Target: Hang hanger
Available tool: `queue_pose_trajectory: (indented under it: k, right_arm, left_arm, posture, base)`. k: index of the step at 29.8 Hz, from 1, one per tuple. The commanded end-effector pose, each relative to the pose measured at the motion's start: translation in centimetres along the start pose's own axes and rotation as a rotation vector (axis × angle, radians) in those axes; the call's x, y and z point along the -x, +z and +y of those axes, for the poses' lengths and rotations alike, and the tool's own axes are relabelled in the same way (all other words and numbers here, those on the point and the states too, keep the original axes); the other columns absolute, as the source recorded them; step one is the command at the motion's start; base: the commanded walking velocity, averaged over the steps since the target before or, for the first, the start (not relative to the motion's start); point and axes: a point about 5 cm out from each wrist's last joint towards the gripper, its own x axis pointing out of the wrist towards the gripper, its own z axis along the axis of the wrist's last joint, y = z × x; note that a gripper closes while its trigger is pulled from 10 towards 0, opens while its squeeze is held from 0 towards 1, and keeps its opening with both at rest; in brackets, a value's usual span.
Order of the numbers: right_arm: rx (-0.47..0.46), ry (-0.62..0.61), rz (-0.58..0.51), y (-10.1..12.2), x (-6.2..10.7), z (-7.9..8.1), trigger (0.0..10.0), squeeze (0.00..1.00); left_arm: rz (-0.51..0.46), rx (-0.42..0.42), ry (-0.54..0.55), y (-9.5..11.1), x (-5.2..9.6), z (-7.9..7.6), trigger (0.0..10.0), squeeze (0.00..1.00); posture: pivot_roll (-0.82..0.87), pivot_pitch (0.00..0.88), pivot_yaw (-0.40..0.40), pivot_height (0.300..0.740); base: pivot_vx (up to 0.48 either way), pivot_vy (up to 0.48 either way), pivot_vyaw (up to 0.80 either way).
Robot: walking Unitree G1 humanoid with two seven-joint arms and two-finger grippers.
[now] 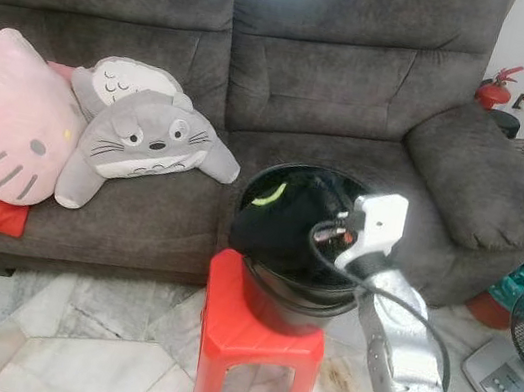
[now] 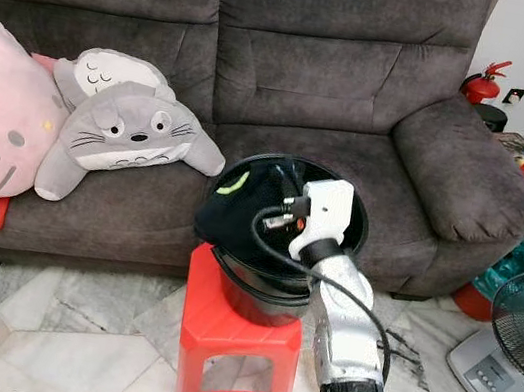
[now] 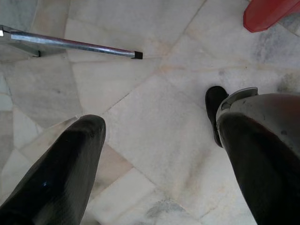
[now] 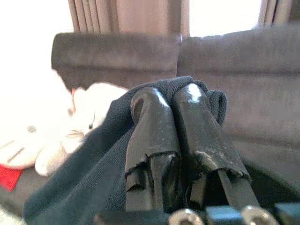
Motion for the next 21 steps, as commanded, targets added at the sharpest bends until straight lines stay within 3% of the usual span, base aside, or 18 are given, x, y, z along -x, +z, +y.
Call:
queue_pose_trajectory:
  k: [1,10,14,19,21]
  right_arm:
    - [0.0,0.008,-0.073,2.0,-0.7,-0.1,0.0,0.0]
    - [0.012,0.064,-0.125,4.8,-1.5,0.1,0.0,0.0]
    - [0.081,0.125,-0.029,4.1,-1.3,0.2,0.0,0.0]
    - [0.1,0.137,0.045,4.0,-1.1,-0.4,0.0,0.0]
    - [0.15,0.179,0.164,3.2,-0.7,-0.5,0.0,0.0]
  left_arm:
    - [0.011,-0.005,0.011,-0.3,0.1,0.3,10.0,0.0]
    - [0.01,-0.005,0.011,-0.3,0.1,0.3,10.0,0.0]
    - [0.01,-0.005,0.013,-0.3,0.1,0.3,10.0,0.0]
    - [0.011,0.001,0.017,-0.3,0.1,0.3,10.0,0.0]
    - [0.012,0.005,0.02,-0.3,0.1,0.4,10.0,0.0]
  posture:
    - [-0.17,0.0,0.061,0.74]
    - [-0.18,0.0,0.062,0.74]
    - [-0.18,0.0,0.063,0.74]
    - [-0.18,0.0,0.063,0.74]
    - [-0.18,0.0,0.063,0.74]
  base:
    - [0.0,0.0,0.0]
    - [0.0,0.0,0.0]
    - [0.0,0.0,0.0]
    - [0.0,0.0,0.0]
    - [0.0,0.0,0.0]
